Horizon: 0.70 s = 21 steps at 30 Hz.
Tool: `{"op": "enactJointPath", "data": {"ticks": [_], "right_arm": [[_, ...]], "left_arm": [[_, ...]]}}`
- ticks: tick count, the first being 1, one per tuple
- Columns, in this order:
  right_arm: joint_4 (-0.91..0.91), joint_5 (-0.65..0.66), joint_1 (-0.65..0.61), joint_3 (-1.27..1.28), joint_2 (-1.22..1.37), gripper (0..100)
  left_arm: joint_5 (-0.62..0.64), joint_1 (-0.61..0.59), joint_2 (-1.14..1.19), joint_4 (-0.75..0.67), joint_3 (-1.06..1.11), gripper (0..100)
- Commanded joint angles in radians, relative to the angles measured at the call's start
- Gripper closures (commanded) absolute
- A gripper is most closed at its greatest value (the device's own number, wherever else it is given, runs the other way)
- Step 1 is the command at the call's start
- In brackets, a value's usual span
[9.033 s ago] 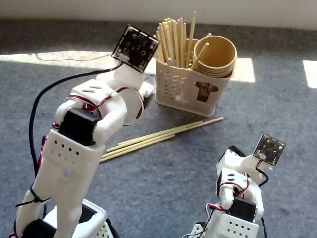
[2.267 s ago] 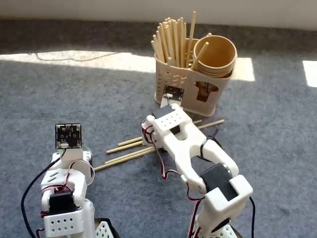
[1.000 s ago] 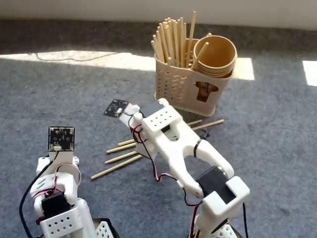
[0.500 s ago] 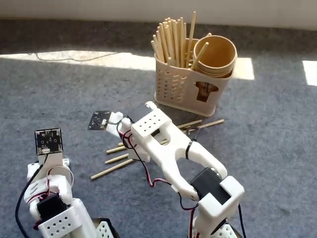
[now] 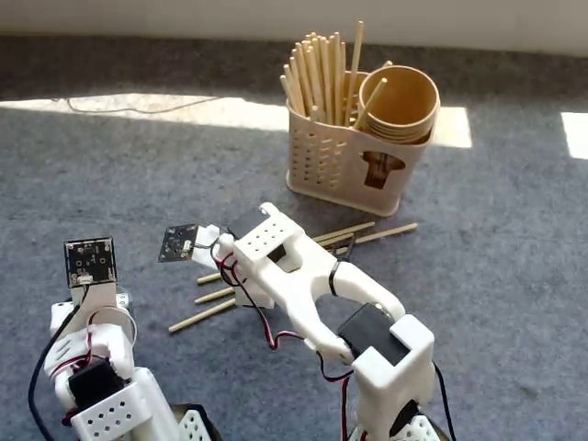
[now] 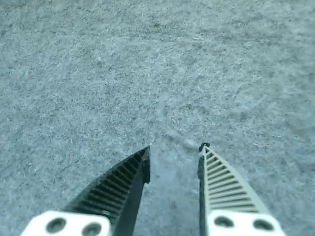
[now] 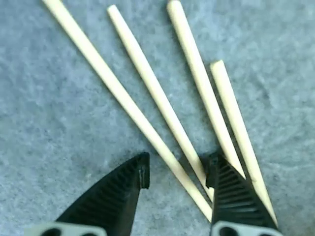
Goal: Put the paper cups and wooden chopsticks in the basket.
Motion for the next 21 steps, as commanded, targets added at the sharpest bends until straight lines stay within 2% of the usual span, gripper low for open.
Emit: {"op": "enactJointPath", "data": {"ticks": [1, 8, 13, 21], "right_arm": [[-0.022, 0.014, -0.005, -0.001, 0.015, 80.4], [-0.021, 0.014, -0.005, -0.001, 0.087, 82.0], [-0.021, 0.014, -0.007, 0.004, 0.093, 99.3], [0.008, 0.011, 0.019, 0.007, 0.082, 99.4]], "left_arm": [[-0.003, -0.007, -0.002, 0.002, -0.035, 83], [-0.003, -0.005, -0.002, 0.003, -0.033, 83], [-0.003, 0.021, -0.002, 0.003, -0.031, 83], [-0.006, 0.053, -0.002, 0.000, -0.018, 83]]}}
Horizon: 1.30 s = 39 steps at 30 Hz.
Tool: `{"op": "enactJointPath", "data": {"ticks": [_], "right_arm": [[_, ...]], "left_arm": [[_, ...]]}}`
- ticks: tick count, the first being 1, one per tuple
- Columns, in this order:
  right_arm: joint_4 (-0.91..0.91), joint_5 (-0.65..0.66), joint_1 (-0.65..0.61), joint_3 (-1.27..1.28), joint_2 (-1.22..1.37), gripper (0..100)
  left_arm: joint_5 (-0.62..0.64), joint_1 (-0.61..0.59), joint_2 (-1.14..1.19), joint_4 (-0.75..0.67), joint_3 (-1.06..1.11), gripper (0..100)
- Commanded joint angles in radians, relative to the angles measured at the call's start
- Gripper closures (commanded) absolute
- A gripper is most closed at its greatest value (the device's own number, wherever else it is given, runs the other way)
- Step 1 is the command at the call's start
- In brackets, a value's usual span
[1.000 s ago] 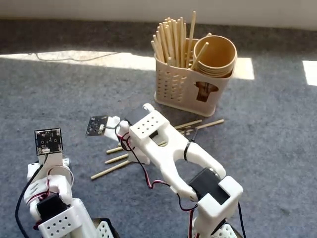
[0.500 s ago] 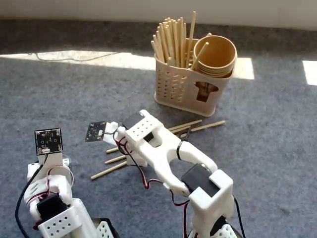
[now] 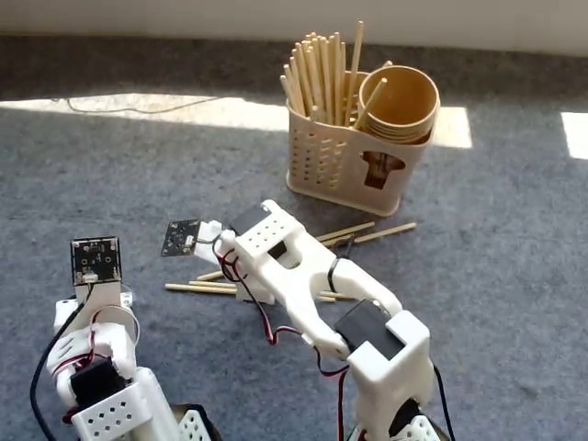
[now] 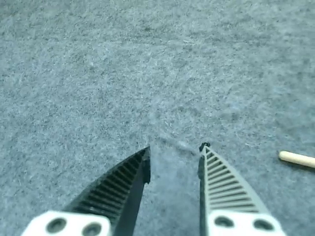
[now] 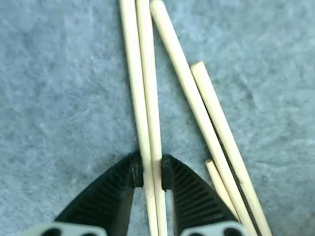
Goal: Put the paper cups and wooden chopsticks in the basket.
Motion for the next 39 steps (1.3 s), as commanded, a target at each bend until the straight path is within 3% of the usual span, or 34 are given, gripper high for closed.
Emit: {"op": "enactJointPath", "data": {"ticks": [1, 10, 23, 30, 34, 39], "right_arm": [[0.042, 0.009, 0.016, 0.019, -0.005, 99.4], [0.177, 0.011, 0.110, 0.022, -0.170, 99.4], [0.360, 0.000, 0.136, 0.021, -0.475, 99.4], [0.351, -0.206, 0.148, -0.015, -0.720, 99.4], [0.297, -0.376, 0.182, -0.176, -0.783, 99.4], [0.231, -0.494, 0.275, -0.377, -0.769, 99.4]], "left_arm": [[-0.006, 0.019, -0.002, 0.000, -0.018, 83], [-0.006, 0.021, -0.002, -0.003, -0.018, 83], [-0.006, 0.019, -0.002, -0.003, -0.018, 83], [-0.006, 0.019, -0.002, -0.003, -0.018, 83], [-0.006, 0.019, -0.002, -0.002, -0.016, 83], [-0.006, 0.019, -0.002, 0.000, -0.016, 83]]}}
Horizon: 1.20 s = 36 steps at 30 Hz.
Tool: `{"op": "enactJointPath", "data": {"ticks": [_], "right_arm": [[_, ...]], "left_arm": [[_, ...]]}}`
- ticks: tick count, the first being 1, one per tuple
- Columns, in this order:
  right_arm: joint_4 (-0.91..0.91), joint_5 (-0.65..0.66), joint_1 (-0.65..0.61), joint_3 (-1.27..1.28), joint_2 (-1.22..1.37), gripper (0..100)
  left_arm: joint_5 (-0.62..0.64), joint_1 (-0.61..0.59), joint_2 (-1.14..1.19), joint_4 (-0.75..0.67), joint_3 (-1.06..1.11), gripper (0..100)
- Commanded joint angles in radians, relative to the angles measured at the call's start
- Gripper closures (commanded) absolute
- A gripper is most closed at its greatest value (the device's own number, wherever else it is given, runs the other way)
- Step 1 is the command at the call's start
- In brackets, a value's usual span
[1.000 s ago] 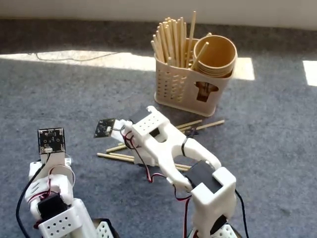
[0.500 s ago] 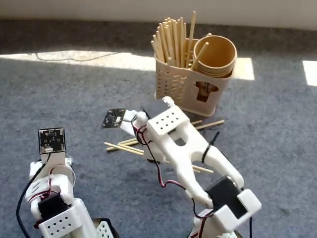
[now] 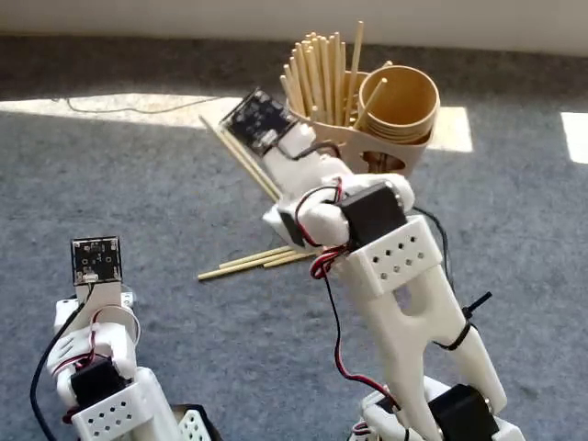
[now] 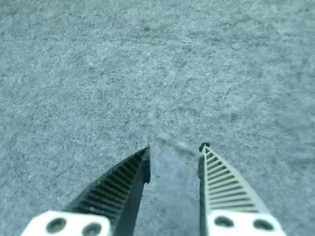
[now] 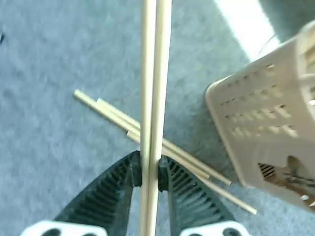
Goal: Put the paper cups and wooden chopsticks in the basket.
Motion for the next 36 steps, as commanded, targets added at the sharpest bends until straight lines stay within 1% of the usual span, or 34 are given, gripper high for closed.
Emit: {"op": "enactJointPath", "data": {"ticks": [1, 5, 9, 14, 19, 21, 24, 29, 36], "right_arm": [[-0.087, -0.103, 0.067, -0.159, -0.025, 99.3], [-0.243, -0.252, 0.124, -0.246, -0.001, 99.2], [-0.404, -0.255, 0.166, -0.269, 0.025, 99.2], [-0.599, -0.255, 0.176, -0.269, 0.081, 99.3], [-0.848, -0.255, 0.246, -0.268, 0.163, 99.3], [-0.911, -0.258, 0.274, -0.266, 0.196, 99.3], [-0.946, -0.258, 0.300, -0.266, 0.232, 99.3], [-0.944, -0.255, 0.306, -0.260, 0.289, 99.3], [-0.944, -0.253, 0.328, -0.104, 0.311, 99.3]], "left_arm": [[-0.006, 0.018, -0.002, 0.000, -0.016, 83], [-0.006, 0.018, -0.002, 0.000, -0.016, 83], [-0.008, 0.018, -0.002, 0.002, -0.016, 83], [-0.008, 0.018, -0.002, 0.002, -0.016, 83], [-0.008, 0.018, -0.002, 0.002, -0.015, 83], [-0.008, 0.018, -0.002, 0.002, -0.015, 83], [-0.008, 0.021, -0.002, -0.003, 0.001, 83], [-0.008, 0.021, -0.002, -0.003, 0.001, 83], [-0.008, 0.022, -0.002, -0.003, 0.002, 83]]}}
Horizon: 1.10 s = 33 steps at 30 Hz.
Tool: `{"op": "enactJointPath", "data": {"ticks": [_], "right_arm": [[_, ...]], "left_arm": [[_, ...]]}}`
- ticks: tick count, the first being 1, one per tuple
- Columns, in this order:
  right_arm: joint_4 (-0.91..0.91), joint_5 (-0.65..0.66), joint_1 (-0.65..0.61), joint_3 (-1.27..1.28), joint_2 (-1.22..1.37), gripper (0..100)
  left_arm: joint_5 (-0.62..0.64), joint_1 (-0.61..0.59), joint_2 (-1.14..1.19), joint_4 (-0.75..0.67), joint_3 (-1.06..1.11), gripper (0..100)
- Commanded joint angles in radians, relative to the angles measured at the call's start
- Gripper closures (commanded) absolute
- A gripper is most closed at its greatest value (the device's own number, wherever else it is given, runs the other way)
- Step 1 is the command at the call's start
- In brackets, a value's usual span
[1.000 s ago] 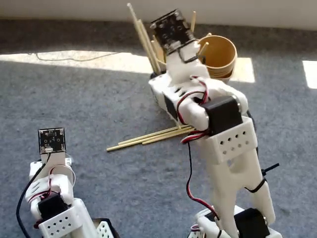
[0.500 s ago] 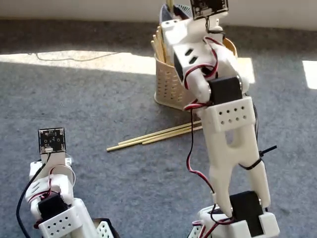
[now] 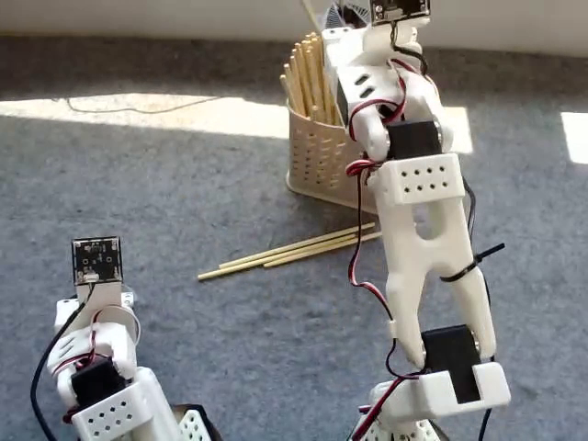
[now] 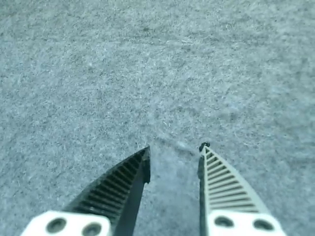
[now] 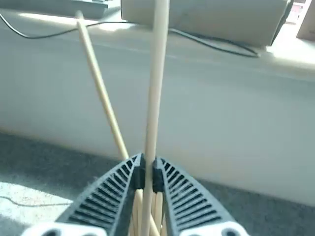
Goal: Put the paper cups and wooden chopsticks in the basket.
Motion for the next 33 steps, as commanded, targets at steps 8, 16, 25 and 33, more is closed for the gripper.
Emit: {"op": "enactJointPath", "data": {"ticks": [8, 16, 25, 33], "right_arm": [[-0.027, -0.002, 0.027, 0.133, -0.035, 99.3], [0.027, 0.172, -0.035, 0.243, -0.166, 97.0], [0.035, 0.173, -0.048, 0.280, -0.246, 85.2], [0.035, 0.173, -0.048, 0.280, -0.335, 99.5]], "left_arm": [[-0.009, 0.018, -0.002, -0.003, -0.002, 83], [-0.009, 0.018, -0.004, -0.003, -0.002, 83], [-0.009, 0.018, -0.004, -0.003, -0.002, 83], [-0.009, 0.018, -0.004, -0.003, -0.002, 83]]}}
